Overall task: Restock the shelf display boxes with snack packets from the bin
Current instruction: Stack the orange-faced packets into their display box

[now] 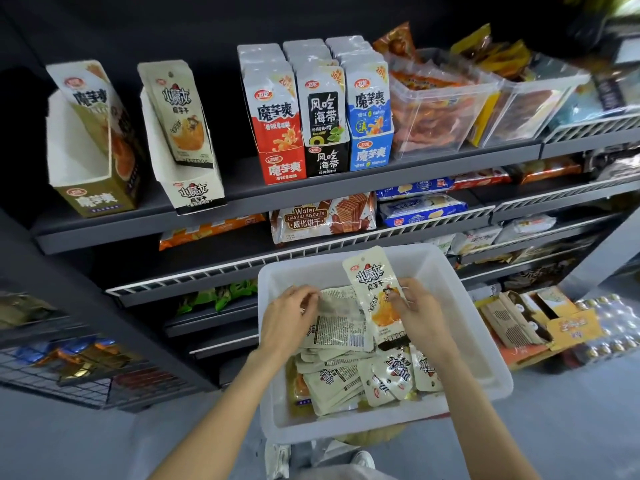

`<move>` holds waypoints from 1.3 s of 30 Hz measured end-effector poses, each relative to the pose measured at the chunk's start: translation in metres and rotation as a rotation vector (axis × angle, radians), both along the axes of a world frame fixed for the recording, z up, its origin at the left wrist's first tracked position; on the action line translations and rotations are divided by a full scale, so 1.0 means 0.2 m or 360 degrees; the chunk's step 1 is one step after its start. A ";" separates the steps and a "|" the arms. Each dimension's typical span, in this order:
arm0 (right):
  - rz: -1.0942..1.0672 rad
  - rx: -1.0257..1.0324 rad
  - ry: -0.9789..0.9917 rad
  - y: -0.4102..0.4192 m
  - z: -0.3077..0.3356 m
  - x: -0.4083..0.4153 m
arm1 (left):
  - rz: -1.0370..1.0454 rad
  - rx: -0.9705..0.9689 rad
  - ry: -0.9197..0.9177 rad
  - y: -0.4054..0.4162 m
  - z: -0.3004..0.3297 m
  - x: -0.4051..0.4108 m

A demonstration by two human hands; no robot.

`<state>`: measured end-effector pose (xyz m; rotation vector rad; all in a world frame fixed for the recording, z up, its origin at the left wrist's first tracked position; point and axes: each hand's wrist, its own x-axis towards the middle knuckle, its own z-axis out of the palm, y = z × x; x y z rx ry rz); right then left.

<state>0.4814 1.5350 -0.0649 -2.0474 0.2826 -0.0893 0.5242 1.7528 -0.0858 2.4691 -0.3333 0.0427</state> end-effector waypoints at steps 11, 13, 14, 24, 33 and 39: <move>-0.0059 0.0704 -0.0045 0.18 0.31 0.14 | 0.0233 -0.0517 0.0250 0.08 0.34 0.05; 0.0031 0.0730 -0.0147 0.22 0.43 0.19 | 0.0169 -0.0686 0.0133 0.20 0.51 0.04; 0.0082 0.0724 -0.0200 0.24 0.49 0.22 | 0.0144 -0.0739 0.0045 0.26 0.60 0.03; 0.0231 0.1081 -0.0617 0.68 1.00 0.62 | 0.0346 -0.0928 -0.0619 0.70 1.17 0.40; 0.0138 0.0674 -0.0971 0.91 1.14 0.89 | 0.0432 -0.0575 -0.0712 0.84 1.16 0.82; 0.0168 0.0448 -0.0934 1.02 1.09 1.04 | 0.0364 -0.0092 -0.0804 0.87 1.06 0.97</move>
